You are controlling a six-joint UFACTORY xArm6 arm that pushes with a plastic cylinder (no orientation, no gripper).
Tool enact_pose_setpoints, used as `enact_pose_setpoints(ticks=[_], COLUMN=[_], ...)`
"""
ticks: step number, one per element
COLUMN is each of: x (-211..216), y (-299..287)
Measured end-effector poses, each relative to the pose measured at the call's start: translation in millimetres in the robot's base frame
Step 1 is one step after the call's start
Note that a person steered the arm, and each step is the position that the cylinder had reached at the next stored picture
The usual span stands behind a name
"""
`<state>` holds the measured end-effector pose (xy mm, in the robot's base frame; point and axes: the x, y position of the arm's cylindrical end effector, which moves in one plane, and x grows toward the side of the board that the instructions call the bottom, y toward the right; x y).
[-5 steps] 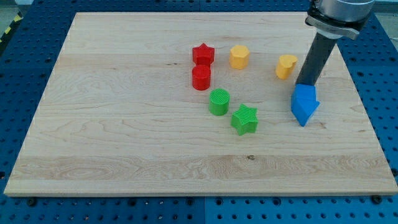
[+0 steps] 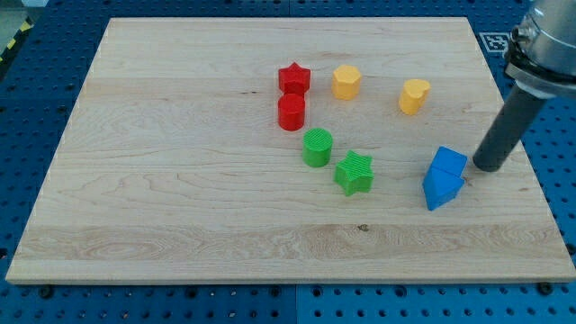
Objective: Push the blue triangle and the blue cube up a bit
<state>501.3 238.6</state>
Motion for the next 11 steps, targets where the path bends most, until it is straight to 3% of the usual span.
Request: enact_pose_setpoints(ticks=[1, 2, 8, 10, 11], x=[43.3, 59.2, 44.1, 55.8, 31.9], y=[-16.3, -44.7, -91.8, -53.5, -41.6])
